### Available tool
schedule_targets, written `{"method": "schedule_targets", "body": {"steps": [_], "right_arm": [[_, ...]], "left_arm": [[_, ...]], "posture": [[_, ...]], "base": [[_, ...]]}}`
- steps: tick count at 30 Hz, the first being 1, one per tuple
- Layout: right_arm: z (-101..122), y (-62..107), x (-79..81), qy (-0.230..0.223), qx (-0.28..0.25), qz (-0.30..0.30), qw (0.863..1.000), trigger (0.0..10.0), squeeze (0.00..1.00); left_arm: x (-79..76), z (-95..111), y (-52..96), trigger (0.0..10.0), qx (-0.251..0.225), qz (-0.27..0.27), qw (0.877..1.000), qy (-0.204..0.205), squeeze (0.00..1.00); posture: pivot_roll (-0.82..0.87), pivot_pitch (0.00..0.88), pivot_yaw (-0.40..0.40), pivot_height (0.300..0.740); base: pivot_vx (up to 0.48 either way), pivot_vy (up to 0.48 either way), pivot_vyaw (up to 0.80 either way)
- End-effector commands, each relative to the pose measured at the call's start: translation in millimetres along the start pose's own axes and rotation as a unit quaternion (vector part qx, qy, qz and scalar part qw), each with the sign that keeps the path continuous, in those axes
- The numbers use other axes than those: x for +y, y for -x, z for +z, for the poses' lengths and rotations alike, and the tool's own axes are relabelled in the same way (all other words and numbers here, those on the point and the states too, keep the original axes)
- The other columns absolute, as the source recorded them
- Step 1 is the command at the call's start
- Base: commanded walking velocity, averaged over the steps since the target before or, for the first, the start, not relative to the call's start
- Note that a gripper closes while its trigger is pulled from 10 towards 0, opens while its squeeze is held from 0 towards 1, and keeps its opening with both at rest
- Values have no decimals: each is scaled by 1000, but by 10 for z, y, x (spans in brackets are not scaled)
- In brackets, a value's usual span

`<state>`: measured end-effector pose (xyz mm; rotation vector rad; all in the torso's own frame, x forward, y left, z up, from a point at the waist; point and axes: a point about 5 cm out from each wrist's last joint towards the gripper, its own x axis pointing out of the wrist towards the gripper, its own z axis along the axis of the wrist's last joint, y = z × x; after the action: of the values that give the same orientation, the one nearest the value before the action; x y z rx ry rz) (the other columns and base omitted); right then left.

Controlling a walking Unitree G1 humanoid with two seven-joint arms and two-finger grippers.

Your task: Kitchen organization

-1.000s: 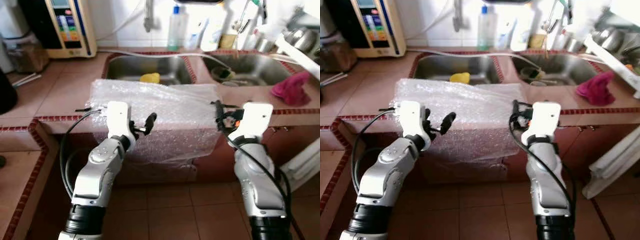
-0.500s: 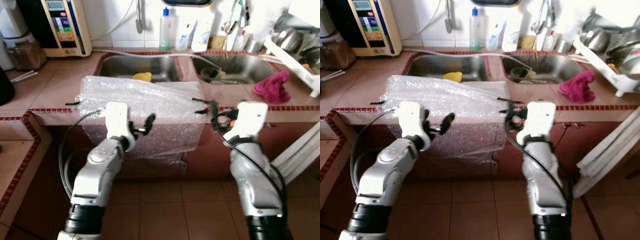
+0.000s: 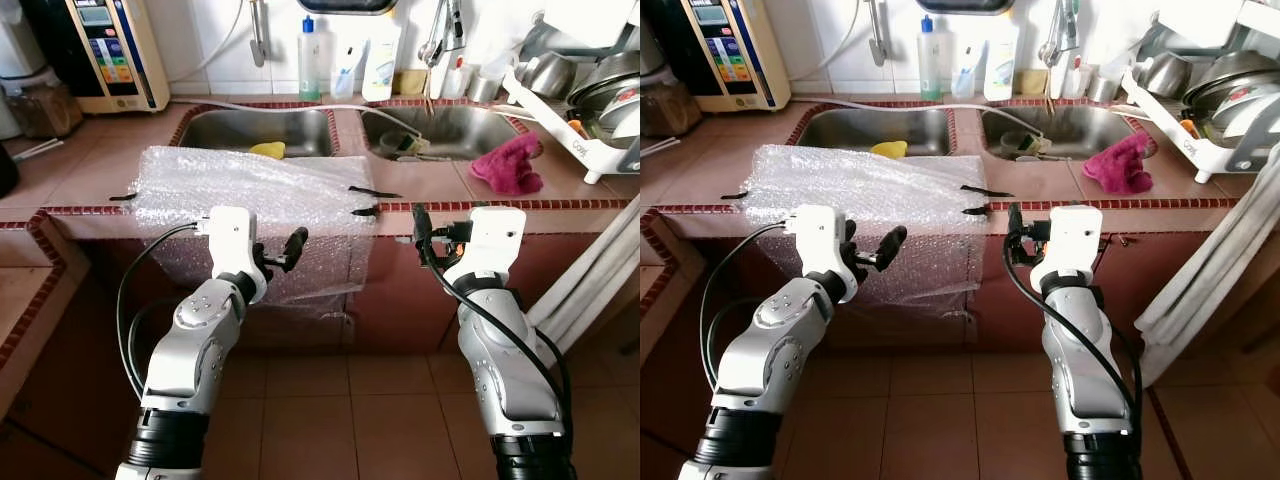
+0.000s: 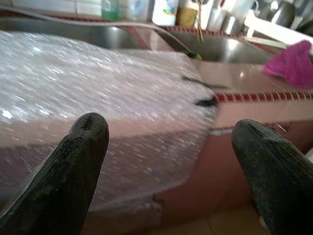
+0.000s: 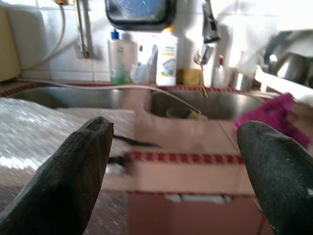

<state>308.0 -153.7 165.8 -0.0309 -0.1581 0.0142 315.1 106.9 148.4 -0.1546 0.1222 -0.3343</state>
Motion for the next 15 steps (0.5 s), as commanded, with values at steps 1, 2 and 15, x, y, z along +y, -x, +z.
{"method": "schedule_targets", "body": {"steps": [1, 2, 15], "right_arm": [[23, -7, -61, 3, -4, -11, 1000, 10000, 122], [22, -6, -61, 3, -4, -11, 1000, 10000, 122], [-16, -2, -53, 2, 3, -8, 1000, 10000, 118]], "left_arm": [[-53, 7, -20, 10000, 1, -10, 1000, -5, 0], [-52, 5, -21, 10000, 1, -10, 1000, -5, 0], [81, -23, -44, 10000, 3, 13, 1000, -1, 0]], "posture": [[-16, 0, 23, 740], [-16, 0, 23, 740], [-15, 0, 18, 740]], "base": [[0, -330, 0], [0, -330, 0], [0, -100, 0]]}}
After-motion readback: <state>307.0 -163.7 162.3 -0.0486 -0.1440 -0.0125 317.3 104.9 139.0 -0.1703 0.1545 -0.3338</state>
